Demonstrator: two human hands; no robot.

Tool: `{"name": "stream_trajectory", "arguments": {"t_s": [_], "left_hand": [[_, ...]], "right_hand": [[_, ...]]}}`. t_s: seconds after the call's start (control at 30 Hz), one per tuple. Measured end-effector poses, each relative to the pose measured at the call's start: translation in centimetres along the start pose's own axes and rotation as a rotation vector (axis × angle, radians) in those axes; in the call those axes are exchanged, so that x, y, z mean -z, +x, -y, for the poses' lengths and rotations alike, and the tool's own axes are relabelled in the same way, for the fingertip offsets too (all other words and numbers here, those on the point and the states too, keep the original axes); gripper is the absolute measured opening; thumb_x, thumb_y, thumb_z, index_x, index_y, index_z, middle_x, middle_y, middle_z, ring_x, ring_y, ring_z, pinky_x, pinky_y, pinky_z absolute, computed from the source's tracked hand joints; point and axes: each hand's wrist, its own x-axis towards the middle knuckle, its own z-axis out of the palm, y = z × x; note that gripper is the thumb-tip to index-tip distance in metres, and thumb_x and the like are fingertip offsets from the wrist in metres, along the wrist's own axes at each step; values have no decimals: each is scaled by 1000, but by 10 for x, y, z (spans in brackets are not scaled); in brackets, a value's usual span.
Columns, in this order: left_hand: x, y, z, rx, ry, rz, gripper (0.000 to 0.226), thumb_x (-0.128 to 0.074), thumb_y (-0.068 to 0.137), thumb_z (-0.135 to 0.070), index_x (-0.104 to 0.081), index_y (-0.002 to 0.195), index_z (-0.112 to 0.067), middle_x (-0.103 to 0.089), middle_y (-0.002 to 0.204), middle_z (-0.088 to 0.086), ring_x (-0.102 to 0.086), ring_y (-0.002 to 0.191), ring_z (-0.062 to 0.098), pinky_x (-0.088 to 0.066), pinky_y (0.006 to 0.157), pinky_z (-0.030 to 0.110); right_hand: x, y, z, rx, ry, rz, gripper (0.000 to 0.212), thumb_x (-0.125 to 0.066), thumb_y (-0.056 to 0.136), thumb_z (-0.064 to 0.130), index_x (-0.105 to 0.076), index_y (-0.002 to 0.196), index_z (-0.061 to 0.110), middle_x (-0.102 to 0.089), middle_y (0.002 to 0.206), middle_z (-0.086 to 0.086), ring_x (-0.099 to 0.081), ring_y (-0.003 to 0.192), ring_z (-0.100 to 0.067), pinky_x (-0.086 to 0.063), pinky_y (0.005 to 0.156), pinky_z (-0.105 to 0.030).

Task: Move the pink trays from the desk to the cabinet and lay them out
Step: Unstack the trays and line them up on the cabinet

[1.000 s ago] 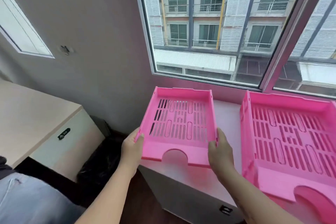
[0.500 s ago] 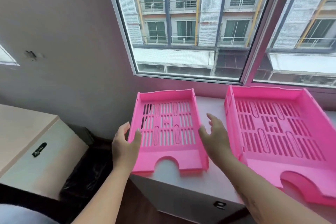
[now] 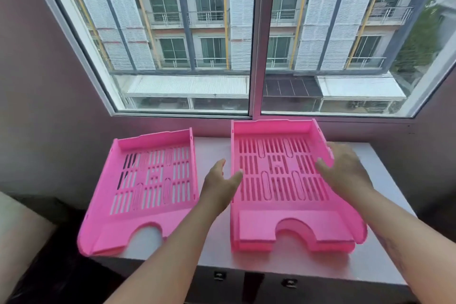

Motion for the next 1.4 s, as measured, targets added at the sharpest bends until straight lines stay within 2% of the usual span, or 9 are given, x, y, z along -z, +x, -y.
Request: {"name": "stream_trajectory", "arguments": {"t_s": [0.13, 0.2, 0.27, 0.43, 0.57, 0.73, 0.83, 1.07, 1.4], "left_hand": [[-18, 1, -1, 72, 71, -12, 52, -51, 83, -34, -52, 131, -16, -62, 128, 6, -63, 107, 22, -54, 90, 41], [-20, 3, -5, 51, 113, -37, 26, -46, 88, -17, -63, 107, -11, -69, 97, 7, -61, 75, 17, -51, 64, 29], [-17, 4, -7, 41, 160, -49, 22, -44, 91, -12, -64, 98, -6, -67, 87, 12, -54, 65, 18, -44, 58, 29], [1, 15, -2, 60, 205, -70, 22, -44, 92, -12, -63, 96, -2, -62, 79, 9, -52, 63, 20, -46, 59, 32], [21, 29, 5, 49, 224, -78, 24, -46, 93, -15, -65, 101, -3, -69, 94, 19, -60, 73, 25, -56, 74, 45], [33, 42, 16, 32, 203, -52, 28, -45, 91, -17, -63, 103, 2, -68, 97, 26, -57, 69, 22, -57, 74, 51], [34, 50, 20, 22, 184, -59, 32, -44, 89, -18, -61, 100, 6, -62, 78, 19, -52, 65, 19, -52, 61, 41], [25, 59, -3, -126, 209, -26, 21, -43, 88, -10, -36, 68, -13, -34, 63, 5, -29, 56, 18, -23, 53, 30], [-76, 31, -56, -220, 207, 119, 21, -45, 88, -8, -38, 69, -11, -35, 61, 3, -28, 52, 17, -21, 48, 28]], "right_hand": [[1, -8, -36, -143, 102, 221, 61, -54, 96, 23, -32, 151, 9, -50, 144, -18, -54, 123, -37, -46, 97, -45], [-4, -11, -45, -168, 168, 278, 56, -47, 96, 18, -33, 151, 18, -61, 131, -16, -63, 108, -36, -52, 91, -45], [-7, -10, -47, -160, 194, 274, 49, -41, 94, 14, -43, 143, 22, -67, 114, -12, -65, 93, -32, -55, 82, -45], [-23, -9, -30, -147, 216, 273, 45, -38, 94, 12, -46, 138, 19, -64, 107, -9, -62, 89, -32, -49, 72, -37], [-38, -11, -12, -150, 234, 239, 39, -38, 94, 15, -49, 131, 16, -66, 107, -11, -63, 89, -33, -54, 78, -43], [-46, -12, 0, -174, 264, 227, 34, -37, 96, 13, -50, 127, 15, -64, 104, -9, -63, 85, -28, -51, 69, -37], [-44, -10, 3, -186, 275, 203, 27, -39, 95, 8, -56, 117, 10, -62, 94, -7, -58, 72, -17, -42, 55, -28], [-25, -14, -5, -228, 351, 90, 24, -41, 94, 7, -60, 107, 14, -63, 89, -3, -59, 73, -18, -43, 56, -29], [42, -24, -102, -292, 309, -23, 23, -45, 92, 3, -62, 103, 13, -65, 88, -6, -57, 72, -20, -41, 57, -25]]}}
